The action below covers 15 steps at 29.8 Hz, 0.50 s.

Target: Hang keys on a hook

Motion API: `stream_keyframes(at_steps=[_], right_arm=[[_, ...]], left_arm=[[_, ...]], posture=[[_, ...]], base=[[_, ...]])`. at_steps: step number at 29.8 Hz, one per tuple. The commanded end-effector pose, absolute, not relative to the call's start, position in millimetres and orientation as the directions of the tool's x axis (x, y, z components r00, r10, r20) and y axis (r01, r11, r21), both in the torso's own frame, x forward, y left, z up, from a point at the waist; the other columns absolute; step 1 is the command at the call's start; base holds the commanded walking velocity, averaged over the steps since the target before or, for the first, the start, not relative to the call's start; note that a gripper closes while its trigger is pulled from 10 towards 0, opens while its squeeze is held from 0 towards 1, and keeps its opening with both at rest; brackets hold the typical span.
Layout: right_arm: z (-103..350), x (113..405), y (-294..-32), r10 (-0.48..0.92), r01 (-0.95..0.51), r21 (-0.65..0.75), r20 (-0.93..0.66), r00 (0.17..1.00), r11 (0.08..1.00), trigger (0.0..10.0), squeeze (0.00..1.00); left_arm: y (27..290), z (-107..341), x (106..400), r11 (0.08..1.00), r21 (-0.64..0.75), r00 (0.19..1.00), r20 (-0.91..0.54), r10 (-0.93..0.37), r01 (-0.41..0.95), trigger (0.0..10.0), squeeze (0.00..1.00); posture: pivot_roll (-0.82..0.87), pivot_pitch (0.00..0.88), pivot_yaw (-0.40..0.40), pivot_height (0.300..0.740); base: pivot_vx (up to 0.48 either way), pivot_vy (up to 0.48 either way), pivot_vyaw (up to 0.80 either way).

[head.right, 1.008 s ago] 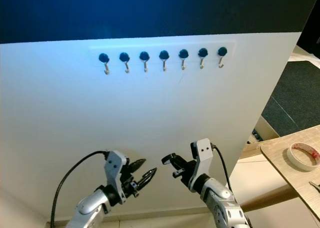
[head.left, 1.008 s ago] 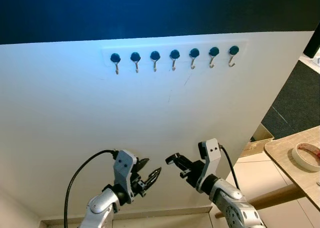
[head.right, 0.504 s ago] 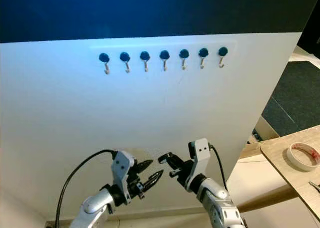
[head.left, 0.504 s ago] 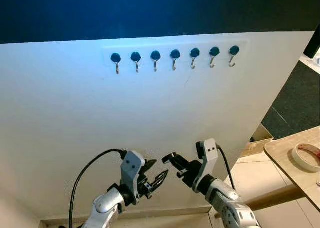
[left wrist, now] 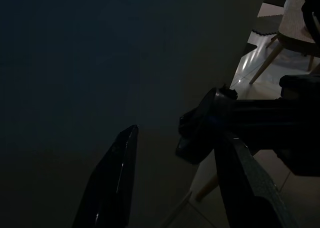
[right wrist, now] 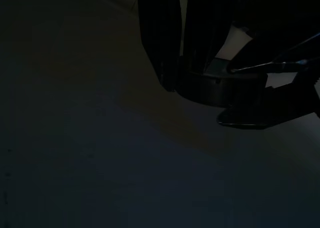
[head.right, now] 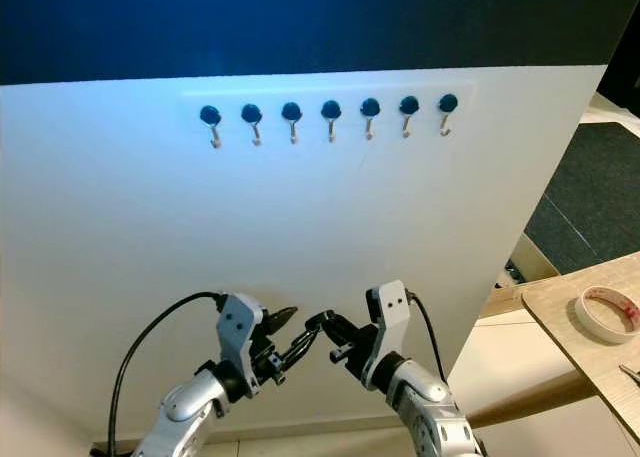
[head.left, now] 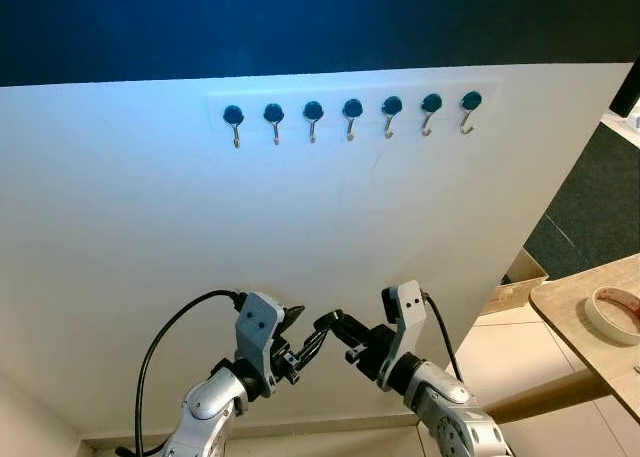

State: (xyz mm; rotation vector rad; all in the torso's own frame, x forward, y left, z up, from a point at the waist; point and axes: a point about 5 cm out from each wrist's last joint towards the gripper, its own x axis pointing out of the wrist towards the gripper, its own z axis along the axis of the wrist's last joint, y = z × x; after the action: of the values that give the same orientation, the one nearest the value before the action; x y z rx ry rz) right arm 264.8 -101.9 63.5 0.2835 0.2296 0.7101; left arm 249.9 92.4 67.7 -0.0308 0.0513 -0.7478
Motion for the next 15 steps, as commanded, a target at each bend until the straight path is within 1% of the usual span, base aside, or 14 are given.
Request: stream_keyframes(at_steps=[1,5,6,8,10,15], right_arm=[[63.3,261.6,-94.2,0.700,-0.640,0.326,-0.107,0.706,0.696,10.0,0.00],[64.5,259.8,-90.3,0.723,-0.663,0.329,-0.098,0.684,0.672,10.0,0.00],[66.3,256.8,-86.3,0.752,-0.694,0.329,-0.087,0.654,0.641,10.0,0.00],[67.0,255.4,-84.8,0.764,-0.707,0.328,-0.082,0.640,0.627,10.0,0.00],[67.4,250.1,-81.4,0.796,-0.742,0.318,-0.080,0.599,0.590,10.0,0.00],[68.1,245.7,-79.8,0.817,-0.764,0.314,-0.072,0.573,0.564,10.0,0.00]], left_arm=[[88.6,67.5,248.6,0.734,-0.061,0.734,-0.026,-0.679,0.677,10.0,0.00],[89.7,66.5,249.8,0.747,-0.045,0.747,-0.033,-0.664,0.663,10.0,0.00],[92.1,65.9,252.4,0.766,-0.032,0.765,-0.038,-0.643,0.642,10.0,0.00],[93.2,65.8,253.6,0.773,-0.029,0.772,-0.039,-0.634,0.633,10.0,0.00],[95.7,66.8,256.0,0.781,-0.024,0.780,-0.036,-0.625,0.624,10.0,0.00],[99.3,67.7,258.1,0.788,-0.018,0.788,-0.035,-0.615,0.615,10.0,0.00]], posture=[[0.02,0.040,-0.004,0.740],[0.02,0.040,-0.004,0.740],[0.02,0.039,-0.004,0.740],[0.02,0.039,-0.004,0.740],[0.02,0.040,-0.003,0.740],[0.02,0.043,-0.001,0.740]], base=[[0.000,0.000,0.00],[0.000,0.000,0.00],[0.000,0.000,0.00],[0.000,0.000,0.00],[0.000,0.000,0.00],[0.000,0.000,0.00]])
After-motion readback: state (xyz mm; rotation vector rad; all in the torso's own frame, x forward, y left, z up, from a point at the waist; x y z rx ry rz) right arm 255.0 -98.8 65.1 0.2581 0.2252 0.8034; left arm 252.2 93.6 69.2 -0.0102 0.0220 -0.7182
